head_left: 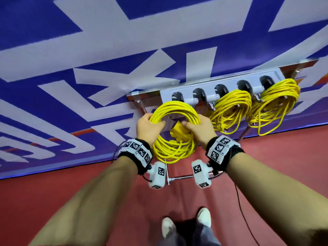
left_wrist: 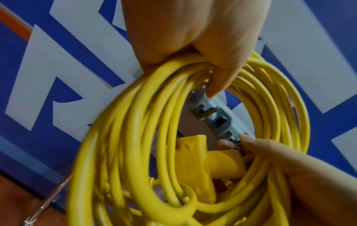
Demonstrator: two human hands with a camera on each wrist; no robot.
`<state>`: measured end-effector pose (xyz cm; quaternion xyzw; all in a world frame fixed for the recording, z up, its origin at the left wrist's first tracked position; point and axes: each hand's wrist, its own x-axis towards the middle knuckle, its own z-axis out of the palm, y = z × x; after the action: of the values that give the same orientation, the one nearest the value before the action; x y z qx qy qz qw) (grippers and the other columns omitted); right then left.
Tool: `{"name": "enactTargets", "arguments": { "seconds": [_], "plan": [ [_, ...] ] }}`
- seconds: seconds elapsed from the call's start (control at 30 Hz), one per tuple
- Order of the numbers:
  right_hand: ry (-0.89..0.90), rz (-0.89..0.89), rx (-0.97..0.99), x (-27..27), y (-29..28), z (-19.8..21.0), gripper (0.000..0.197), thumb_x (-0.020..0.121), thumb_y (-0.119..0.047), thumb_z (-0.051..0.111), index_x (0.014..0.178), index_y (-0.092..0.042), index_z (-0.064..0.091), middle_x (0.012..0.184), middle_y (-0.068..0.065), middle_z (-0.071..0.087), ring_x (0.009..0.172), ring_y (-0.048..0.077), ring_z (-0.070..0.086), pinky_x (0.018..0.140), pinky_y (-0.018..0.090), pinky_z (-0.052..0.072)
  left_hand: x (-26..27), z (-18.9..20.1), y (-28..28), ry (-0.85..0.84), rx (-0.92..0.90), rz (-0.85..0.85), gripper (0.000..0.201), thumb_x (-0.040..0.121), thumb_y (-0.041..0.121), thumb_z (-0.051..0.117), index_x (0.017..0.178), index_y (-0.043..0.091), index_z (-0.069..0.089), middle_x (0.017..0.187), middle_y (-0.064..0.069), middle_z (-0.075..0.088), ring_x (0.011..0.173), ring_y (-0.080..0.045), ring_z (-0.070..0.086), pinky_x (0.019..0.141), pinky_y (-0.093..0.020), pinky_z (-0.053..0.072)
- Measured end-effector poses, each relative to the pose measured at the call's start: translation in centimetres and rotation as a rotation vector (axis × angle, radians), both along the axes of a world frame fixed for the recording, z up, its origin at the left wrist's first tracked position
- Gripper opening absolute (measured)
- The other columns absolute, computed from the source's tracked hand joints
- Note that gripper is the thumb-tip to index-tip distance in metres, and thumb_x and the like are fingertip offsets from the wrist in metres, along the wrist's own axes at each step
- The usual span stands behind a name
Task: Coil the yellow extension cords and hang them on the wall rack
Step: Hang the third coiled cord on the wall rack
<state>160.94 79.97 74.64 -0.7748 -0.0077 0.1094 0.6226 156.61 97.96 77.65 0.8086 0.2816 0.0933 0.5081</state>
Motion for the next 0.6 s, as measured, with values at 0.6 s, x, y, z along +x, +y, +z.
{"name": "enactTargets", "arguments": {
  "seconds": [0.6],
  "plan": [
    [0.038, -0.188, 0.121, 1.4, 5.6, -4.2, 0.009, 0.083, -0.009, 0.072, 0.090, -0.014, 0.070, 0.083, 0.002, 0.071, 0.075, 0.007, 0.064, 0.078, 0.032, 0.054, 2.6, -5.4, 2.5, -0.191, -0.019, -0.129, 0.020, 0.081, 0.006, 0.061, 0.086, 0.025, 0.054, 0.069, 0.007, 0.057, 0.066, -0.015, 0.052, 0.066, -0.029, 0.046]
  ]
}}
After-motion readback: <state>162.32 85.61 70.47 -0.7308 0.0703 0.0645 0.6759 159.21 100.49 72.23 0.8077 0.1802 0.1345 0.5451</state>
